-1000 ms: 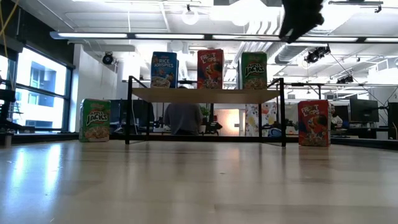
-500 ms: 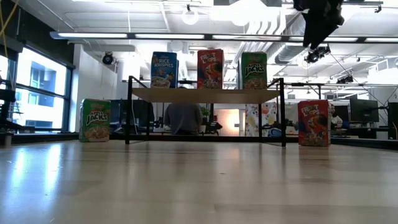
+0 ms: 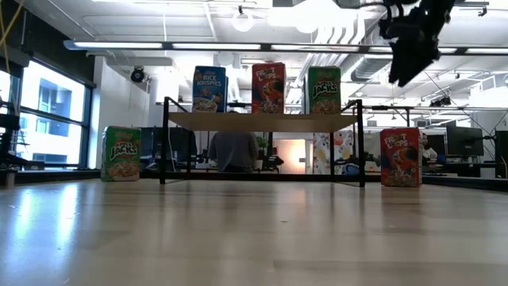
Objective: Stack cereal on shelf
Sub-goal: Put the red cereal box on the shelf aligned with the other red cereal boxes
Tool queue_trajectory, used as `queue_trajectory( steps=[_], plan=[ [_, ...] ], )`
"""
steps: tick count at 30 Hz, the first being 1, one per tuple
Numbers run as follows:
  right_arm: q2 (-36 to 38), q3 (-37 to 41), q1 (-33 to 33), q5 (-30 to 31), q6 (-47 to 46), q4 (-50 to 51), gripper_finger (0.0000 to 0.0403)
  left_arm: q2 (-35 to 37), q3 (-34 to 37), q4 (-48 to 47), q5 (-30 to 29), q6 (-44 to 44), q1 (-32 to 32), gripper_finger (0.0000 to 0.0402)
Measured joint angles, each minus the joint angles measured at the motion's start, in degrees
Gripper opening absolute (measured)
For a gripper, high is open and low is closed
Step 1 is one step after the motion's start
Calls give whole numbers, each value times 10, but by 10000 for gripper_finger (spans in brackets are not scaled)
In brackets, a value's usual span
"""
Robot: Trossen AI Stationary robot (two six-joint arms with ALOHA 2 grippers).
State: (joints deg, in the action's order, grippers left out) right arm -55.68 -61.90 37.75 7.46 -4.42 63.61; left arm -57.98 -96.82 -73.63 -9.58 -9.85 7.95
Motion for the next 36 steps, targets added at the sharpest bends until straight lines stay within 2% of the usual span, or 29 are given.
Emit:
queue_trajectory(
  steps=[10,21,36],
  plan=[
    [6,94,67,-71,6,-64,269,0,0,0,0,0,0,269],
    [2,122,96,-46,23,-86,319,0,0,0,0,0,0,269],
    [-78,122,100,-39,51,-86,322,0,0,0,0,0,0,269]
  ],
)
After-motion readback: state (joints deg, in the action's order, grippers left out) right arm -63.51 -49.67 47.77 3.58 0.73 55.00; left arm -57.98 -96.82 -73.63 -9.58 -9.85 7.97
